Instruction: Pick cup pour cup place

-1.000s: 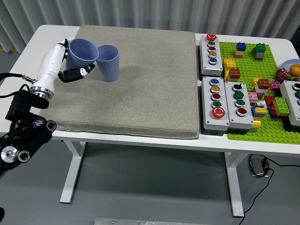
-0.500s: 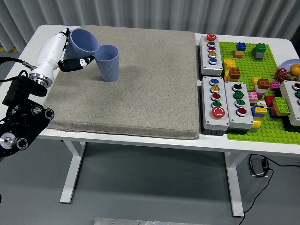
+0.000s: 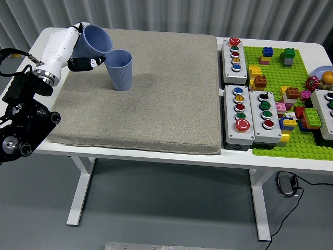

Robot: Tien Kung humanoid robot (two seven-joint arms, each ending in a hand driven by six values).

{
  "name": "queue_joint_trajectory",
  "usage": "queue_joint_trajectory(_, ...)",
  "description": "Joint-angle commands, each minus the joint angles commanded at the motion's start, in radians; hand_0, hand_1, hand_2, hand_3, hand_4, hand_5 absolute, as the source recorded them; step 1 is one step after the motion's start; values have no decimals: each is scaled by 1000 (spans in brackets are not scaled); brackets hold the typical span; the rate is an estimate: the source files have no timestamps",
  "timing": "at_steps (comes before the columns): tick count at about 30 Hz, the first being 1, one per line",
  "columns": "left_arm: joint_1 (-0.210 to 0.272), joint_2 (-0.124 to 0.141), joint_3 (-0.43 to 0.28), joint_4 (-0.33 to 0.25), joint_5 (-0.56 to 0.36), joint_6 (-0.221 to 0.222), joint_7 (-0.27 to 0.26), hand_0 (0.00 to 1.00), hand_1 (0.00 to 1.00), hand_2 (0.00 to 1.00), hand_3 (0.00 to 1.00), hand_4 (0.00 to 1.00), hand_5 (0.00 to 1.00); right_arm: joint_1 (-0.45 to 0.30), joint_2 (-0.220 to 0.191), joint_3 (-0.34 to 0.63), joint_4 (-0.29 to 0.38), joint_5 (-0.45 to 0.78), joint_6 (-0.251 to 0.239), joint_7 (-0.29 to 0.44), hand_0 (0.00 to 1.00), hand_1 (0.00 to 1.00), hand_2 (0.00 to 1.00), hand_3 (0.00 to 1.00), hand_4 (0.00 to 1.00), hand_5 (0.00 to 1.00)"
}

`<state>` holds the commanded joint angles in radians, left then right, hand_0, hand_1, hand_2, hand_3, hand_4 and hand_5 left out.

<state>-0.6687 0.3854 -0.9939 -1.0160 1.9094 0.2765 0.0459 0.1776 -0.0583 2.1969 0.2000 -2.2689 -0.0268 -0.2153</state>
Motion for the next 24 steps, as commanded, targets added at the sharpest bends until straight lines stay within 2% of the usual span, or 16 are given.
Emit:
queue_joint_trajectory(5,-23,2,12,21,51,-34,5,475,514,540,550,680,65,2,-2,0,0,0,0,1,690,653,584,578,2,167)
queue_joint_trajectory(12,-41,5,22,42,97,-55,7,475,514,540,551,677,67,3,-3,1,-1,0,0,2,689,653,584,577,2,166)
queue_joint_trajectory(24,-67,14,23,37,230,-90,16,477,514,541,550,675,70,8,-5,0,-2,0,-1,3,690,653,584,578,2,165)
